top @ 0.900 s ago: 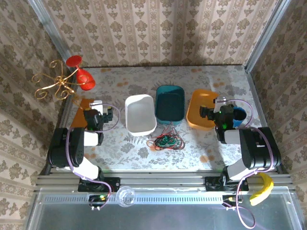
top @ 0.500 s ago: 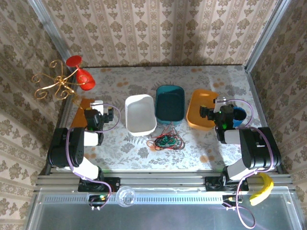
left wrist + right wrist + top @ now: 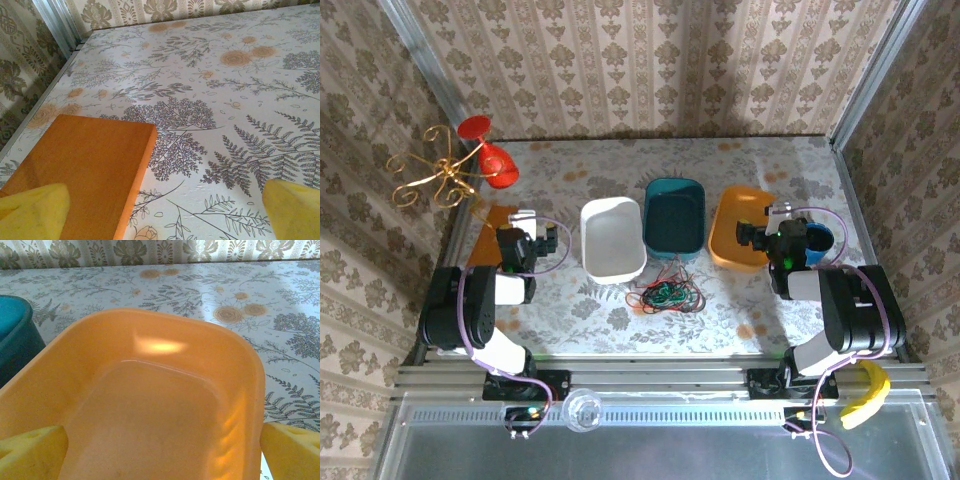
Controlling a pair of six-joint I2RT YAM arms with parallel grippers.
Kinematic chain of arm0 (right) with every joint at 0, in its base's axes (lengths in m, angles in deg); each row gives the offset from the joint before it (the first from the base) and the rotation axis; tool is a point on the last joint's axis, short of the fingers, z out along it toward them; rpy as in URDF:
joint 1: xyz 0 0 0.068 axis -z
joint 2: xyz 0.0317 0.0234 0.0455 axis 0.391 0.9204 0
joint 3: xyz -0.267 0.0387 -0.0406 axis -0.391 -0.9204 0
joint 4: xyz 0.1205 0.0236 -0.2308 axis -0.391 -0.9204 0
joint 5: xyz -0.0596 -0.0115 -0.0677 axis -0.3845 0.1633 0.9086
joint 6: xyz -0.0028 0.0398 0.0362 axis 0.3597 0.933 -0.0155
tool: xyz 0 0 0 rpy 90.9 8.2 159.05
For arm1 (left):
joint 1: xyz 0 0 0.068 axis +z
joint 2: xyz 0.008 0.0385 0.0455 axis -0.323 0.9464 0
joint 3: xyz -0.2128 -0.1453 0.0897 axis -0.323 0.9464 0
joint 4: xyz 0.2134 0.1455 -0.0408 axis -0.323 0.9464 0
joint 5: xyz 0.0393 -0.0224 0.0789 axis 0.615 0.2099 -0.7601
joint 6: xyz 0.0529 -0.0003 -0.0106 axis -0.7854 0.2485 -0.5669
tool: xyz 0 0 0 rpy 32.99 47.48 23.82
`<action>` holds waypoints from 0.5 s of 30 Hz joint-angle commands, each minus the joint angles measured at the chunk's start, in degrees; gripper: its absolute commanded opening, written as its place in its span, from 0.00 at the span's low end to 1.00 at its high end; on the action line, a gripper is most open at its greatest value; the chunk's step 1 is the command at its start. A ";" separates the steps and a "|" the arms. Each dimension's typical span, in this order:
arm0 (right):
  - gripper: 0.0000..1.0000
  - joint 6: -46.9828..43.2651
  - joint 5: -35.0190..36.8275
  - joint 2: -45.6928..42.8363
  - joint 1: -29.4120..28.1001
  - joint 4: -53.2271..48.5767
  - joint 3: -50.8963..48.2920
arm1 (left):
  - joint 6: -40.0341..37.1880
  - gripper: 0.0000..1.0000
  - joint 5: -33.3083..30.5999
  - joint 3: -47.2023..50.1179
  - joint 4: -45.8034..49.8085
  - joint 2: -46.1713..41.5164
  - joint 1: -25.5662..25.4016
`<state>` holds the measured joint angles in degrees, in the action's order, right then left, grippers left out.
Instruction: Untangle the cables
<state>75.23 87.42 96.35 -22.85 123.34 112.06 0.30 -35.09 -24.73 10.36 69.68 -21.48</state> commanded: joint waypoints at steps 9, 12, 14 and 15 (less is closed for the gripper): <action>1.00 0.13 0.46 0.12 -0.08 0.24 0.40 | -0.78 1.00 1.07 -0.61 -0.53 -0.08 0.30; 1.00 0.31 0.36 0.30 0.10 -0.28 0.76 | -0.55 1.00 2.79 -1.28 0.77 -0.46 1.05; 1.00 0.45 0.78 -0.11 0.10 0.13 0.55 | -0.96 1.00 4.35 -5.52 12.35 -4.67 0.97; 1.00 1.00 1.65 -0.80 0.10 -1.37 1.29 | -0.28 1.00 4.39 -9.28 21.48 -6.65 0.96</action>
<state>75.28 87.51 96.35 -22.85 123.23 112.09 0.30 -33.19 -27.09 17.58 68.13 -20.91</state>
